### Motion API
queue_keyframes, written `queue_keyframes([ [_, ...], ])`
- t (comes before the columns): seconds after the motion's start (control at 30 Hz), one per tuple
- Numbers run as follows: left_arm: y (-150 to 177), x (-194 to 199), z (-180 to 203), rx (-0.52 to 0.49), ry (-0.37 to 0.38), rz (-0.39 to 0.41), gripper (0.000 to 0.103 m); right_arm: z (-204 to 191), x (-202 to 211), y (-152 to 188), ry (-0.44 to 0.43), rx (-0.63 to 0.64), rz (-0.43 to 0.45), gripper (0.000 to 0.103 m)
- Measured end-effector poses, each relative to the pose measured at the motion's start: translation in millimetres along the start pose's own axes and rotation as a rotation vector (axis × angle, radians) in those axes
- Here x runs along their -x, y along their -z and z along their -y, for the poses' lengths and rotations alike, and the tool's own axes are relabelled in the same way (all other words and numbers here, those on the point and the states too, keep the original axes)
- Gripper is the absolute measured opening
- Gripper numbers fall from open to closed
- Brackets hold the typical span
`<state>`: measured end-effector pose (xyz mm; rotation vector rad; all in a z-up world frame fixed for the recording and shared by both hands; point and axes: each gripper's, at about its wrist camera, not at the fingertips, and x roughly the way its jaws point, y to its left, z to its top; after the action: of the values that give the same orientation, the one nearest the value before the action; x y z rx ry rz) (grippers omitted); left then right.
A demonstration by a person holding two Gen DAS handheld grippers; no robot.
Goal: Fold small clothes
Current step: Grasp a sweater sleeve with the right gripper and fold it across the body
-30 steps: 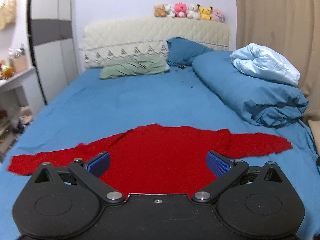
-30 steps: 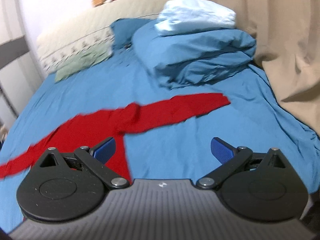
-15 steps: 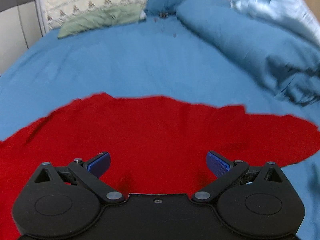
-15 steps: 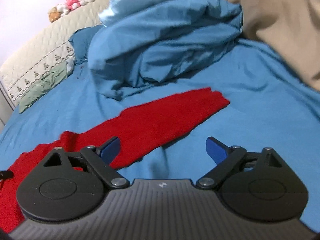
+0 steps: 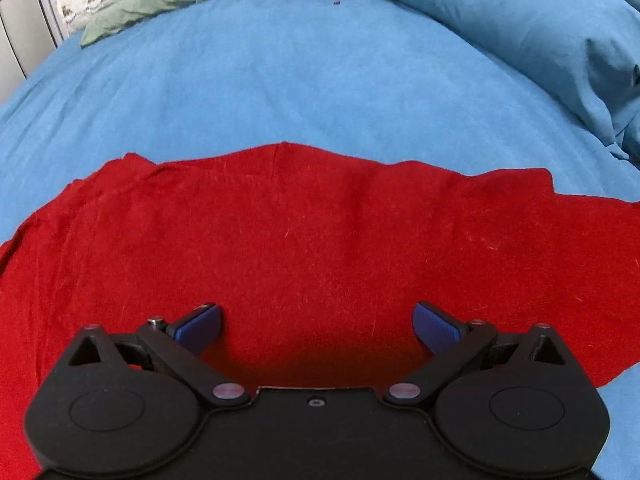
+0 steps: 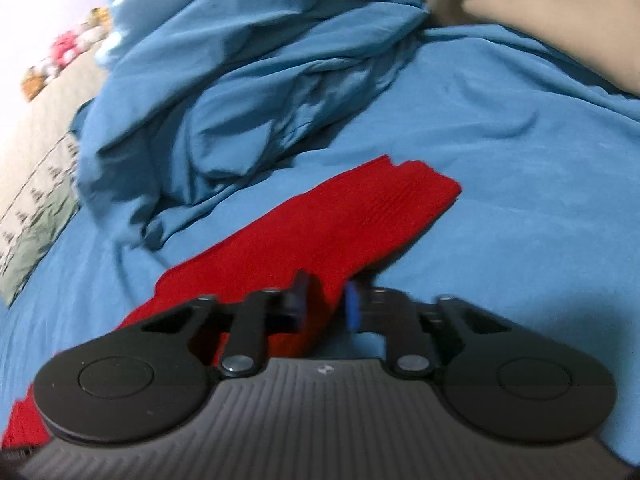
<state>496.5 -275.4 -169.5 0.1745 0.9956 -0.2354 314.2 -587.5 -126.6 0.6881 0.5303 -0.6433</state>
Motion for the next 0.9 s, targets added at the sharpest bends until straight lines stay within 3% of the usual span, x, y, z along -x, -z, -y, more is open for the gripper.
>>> queue_keyframes([
  [0.03,-1,-2,-3,0.011,0.011,-0.016,0.103,0,-2,-4,0.008,-0.019,-0.013,0.021],
  [0.13,-7,-5,-10,-0.014,0.041,-0.075,0.103,-10,5,-14,0.019,-0.007,-0.034,0.020],
  [0.2,-12,-1,-19,-0.007,0.048,-0.126,0.103,-28,18,-23,-0.020,0.028,-0.028,0.020],
  [0.23,-13,5,-25,0.004,0.041,-0.125,0.103,-41,26,-28,-0.056,0.048,-0.026,0.020],
  [0.37,-16,49,-49,-0.065,-0.006,0.004,0.103,-117,65,-35,-0.261,0.167,-0.019,0.020],
  [0.47,-18,81,-80,-0.076,-0.008,0.057,0.103,-190,91,-17,-0.443,0.304,-0.025,0.020],
  [0.57,-12,103,-123,-0.015,0.015,0.055,0.103,-259,103,31,-0.602,0.439,-0.087,0.020],
  [0.67,1,114,-163,0.040,-0.038,0.071,0.103,-306,98,102,-0.666,0.581,-0.170,0.020],
  [0.8,18,105,-205,0.081,-0.095,0.047,0.103,-332,79,204,-0.657,0.776,-0.293,0.020],
  [0.9,27,96,-218,0.089,-0.043,0.022,0.103,-332,77,246,-0.628,0.894,-0.331,0.025],
])
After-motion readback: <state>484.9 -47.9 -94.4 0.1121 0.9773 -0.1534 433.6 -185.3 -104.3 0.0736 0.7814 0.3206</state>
